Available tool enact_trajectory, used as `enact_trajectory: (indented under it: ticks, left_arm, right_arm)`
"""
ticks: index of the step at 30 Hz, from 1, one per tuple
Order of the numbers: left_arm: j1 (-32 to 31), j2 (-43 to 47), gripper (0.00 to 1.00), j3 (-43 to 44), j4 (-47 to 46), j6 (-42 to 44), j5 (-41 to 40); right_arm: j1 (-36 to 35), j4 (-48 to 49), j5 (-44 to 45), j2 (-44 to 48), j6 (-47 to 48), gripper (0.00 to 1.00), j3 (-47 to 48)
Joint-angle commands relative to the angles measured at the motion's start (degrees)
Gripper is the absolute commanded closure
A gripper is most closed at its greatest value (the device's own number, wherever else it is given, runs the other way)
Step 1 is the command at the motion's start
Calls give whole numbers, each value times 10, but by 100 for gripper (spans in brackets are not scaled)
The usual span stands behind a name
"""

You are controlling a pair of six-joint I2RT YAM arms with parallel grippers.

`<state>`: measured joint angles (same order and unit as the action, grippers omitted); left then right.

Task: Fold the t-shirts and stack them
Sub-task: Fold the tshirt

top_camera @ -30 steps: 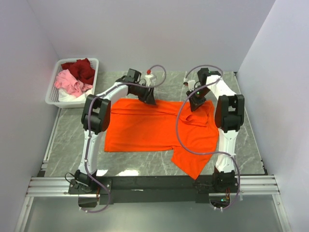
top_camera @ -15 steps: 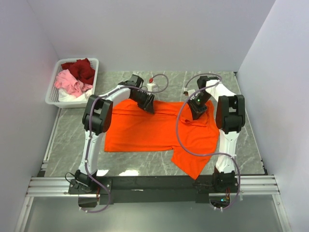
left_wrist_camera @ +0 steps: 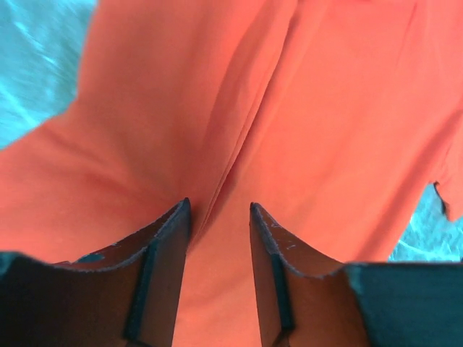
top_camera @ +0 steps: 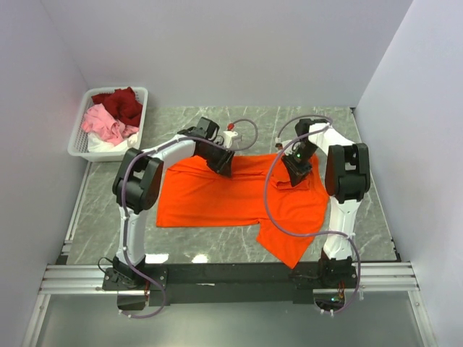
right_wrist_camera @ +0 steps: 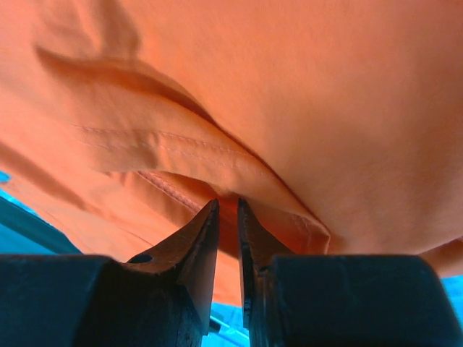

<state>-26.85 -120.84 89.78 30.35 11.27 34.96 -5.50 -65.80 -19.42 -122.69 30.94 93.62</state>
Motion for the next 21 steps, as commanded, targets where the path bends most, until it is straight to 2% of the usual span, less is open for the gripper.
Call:
enact_trajectory:
  ticks: [1, 3, 4, 5, 6, 8, 11, 13, 16, 21]
  left_arm:
    - [9, 37, 57, 4, -44, -9, -35]
    - [16, 21, 62, 27, -5, 9, -15]
    - [18, 10, 69, 66, 26, 25, 0]
    - [22, -2, 71, 86, 66, 40, 13]
    - [25, -19, 73, 102, 124, 70, 29]
    - [44, -23, 75, 127, 168, 103, 62]
    - [96, -10, 74, 122, 139, 68, 63]
    - [130, -18, 73, 149, 122, 53, 16]
    - [164, -42, 72, 182, 122, 37, -43]
    - [202, -73, 72, 192, 115, -3, -85]
  right_arm:
    - [5, 6, 34, 40, 5, 77, -17]
    - [13, -1, 44, 33, 7, 79, -11]
    - [18, -20, 40, 28, 11, 79, -3]
    - [28, -34, 31, 19, 15, 79, 8]
    - [36, -48, 19, 15, 16, 79, 41]
    - [51, -83, -29, 8, 23, 79, 106]
    - [52, -70, -50, 2, -9, 79, 178]
    - [52, -34, -46, -3, -40, 79, 199]
    - [46, 10, -5, -19, -62, 78, 218]
    - [35, 63, 73, -54, -80, 79, 227]
